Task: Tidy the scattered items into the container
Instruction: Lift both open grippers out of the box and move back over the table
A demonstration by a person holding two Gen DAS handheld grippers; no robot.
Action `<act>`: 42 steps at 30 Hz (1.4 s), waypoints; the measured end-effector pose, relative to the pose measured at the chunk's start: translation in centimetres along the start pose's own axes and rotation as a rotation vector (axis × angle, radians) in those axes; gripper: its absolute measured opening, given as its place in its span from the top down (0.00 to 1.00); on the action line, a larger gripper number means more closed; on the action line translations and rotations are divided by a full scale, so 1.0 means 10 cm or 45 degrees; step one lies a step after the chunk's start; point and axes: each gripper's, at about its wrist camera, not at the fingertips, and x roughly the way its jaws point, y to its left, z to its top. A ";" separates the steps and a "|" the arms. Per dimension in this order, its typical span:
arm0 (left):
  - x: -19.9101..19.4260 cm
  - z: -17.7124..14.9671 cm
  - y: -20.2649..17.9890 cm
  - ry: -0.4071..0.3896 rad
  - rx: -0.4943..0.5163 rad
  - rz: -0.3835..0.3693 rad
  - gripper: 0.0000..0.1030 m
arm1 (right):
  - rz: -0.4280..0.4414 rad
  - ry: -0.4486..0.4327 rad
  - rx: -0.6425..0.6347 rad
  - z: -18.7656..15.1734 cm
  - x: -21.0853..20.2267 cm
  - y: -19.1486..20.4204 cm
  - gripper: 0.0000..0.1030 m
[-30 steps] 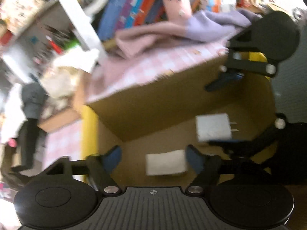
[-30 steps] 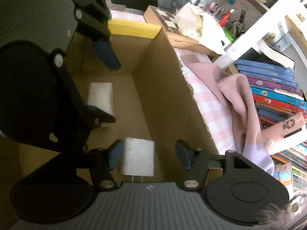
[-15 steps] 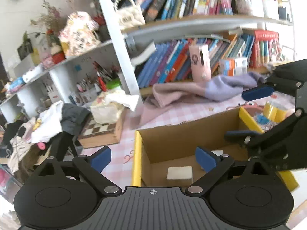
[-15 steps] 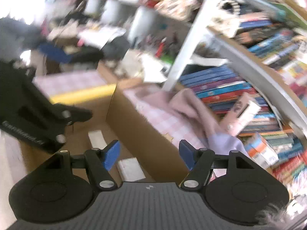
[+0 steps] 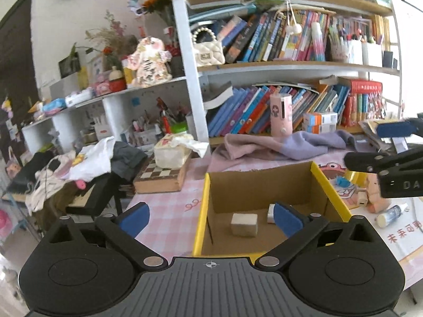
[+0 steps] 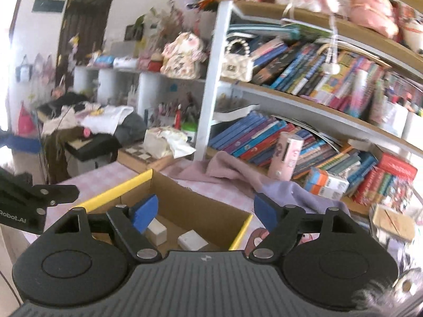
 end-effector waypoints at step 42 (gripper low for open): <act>-0.52 -1.06 -0.64 0.233 -0.001 -0.203 0.01 | -0.216 0.302 0.028 -1.31 -1.05 0.56 0.11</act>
